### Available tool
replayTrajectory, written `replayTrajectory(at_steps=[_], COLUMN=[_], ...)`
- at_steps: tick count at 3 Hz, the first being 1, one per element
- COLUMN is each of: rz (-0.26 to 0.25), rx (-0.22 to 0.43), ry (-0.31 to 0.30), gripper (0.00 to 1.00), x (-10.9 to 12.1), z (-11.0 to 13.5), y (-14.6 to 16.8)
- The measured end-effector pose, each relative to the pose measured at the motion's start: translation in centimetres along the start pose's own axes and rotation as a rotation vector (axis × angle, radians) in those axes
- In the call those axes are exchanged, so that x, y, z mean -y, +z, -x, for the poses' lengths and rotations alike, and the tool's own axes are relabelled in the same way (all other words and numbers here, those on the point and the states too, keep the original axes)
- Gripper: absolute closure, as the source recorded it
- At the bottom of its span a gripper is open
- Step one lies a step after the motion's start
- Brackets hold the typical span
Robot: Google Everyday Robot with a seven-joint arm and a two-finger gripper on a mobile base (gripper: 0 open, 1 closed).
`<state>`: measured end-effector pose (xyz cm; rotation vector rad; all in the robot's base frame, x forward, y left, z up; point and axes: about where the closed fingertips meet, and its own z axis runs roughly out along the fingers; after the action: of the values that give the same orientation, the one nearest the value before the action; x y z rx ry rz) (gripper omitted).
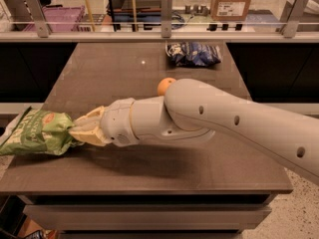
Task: Pick green jalapeno chip bag
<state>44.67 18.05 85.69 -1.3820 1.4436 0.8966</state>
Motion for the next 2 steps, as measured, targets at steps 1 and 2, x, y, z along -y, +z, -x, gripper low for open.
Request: replayTrajectory(at_steps=[1, 2], rz=[0.007, 0.017], rx=[0.027, 0.07], ry=[-0.016, -0.035], gripper=[1.0, 1.0], x=[0.62, 1.4], z=[0.8, 1.57], y=[-0.51, -0.73])
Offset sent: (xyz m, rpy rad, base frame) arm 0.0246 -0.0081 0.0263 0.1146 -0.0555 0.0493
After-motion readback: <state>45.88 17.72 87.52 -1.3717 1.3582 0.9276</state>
